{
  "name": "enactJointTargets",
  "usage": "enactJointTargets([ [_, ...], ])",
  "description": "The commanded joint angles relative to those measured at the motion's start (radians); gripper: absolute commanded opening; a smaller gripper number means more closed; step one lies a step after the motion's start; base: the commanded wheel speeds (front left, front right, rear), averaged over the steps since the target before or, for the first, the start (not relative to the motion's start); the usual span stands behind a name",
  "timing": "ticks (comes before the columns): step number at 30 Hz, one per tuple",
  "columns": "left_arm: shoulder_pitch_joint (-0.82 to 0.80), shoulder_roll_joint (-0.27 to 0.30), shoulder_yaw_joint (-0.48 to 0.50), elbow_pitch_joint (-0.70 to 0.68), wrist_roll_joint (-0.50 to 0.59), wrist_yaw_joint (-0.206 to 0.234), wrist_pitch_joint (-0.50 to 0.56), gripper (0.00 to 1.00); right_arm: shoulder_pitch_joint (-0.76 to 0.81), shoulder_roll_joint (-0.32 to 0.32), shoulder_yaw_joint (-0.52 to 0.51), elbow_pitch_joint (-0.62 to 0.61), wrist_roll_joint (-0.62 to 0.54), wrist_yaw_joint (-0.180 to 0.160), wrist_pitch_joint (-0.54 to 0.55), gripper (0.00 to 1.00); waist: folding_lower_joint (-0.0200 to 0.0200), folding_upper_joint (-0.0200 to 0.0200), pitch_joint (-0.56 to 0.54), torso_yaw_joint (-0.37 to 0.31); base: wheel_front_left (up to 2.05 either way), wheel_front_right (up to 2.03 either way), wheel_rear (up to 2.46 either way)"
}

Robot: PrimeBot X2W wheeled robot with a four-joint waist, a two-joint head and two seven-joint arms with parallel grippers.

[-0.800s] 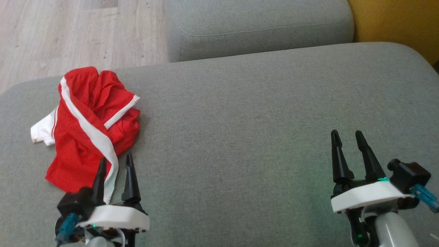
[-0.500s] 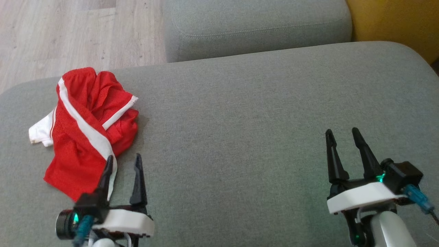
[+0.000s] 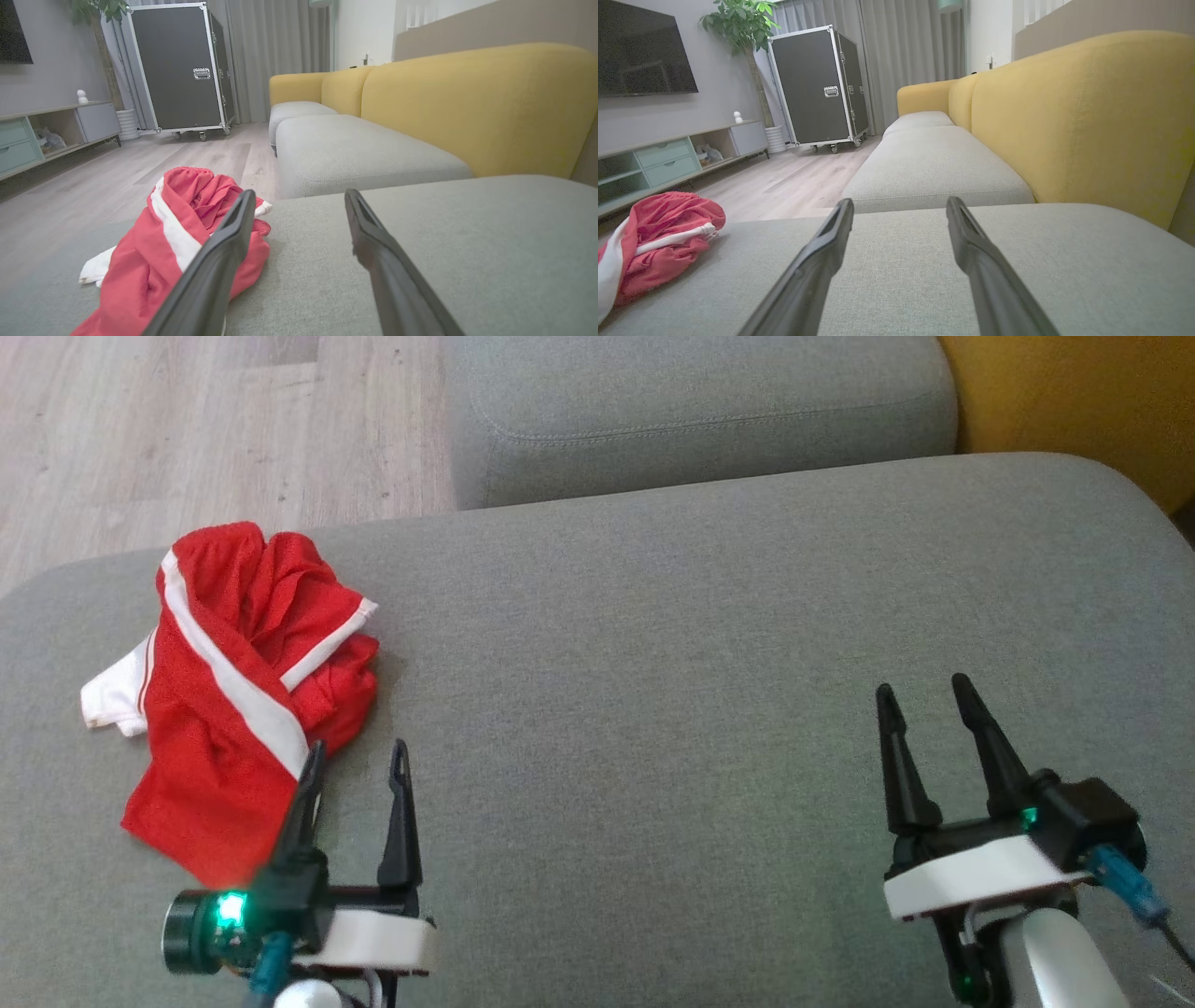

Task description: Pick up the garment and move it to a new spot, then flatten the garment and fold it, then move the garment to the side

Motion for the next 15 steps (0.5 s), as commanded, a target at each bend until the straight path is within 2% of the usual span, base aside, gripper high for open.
enactJointTargets([
  [1,-0.040,0.001,0.039,-0.053,-0.012,0.007,-0.015,1.00,-0.046,-0.007,0.013,-0.031,0.001,-0.001,-0.015,1.00,0.0000,-0.0001,-0.001,0.000,0.00,0.00,0.00],
  [4,-0.015,-0.023,0.079,-0.078,-0.049,-0.011,-0.024,1.00,-0.038,-0.008,0.002,-0.014,0.071,-0.001,-0.024,1.00,0.0000,-0.0001,-0.005,-0.001,0.00,0.00,0.00],
  [8,0.024,-0.065,0.140,-0.088,-0.078,-0.068,-0.036,1.00,-0.031,-0.008,0.009,0.007,0.138,-0.001,-0.036,1.00,0.0000,-0.0001,-0.010,-0.005,0.00,0.00,0.00],
  [15,0.067,-0.134,0.223,-0.044,-0.045,-0.191,-0.056,1.00,-0.032,-0.008,0.025,0.045,0.092,-0.001,-0.056,1.00,0.0000,-0.0001,-0.013,-0.016,0.00,0.00,0.00],
])
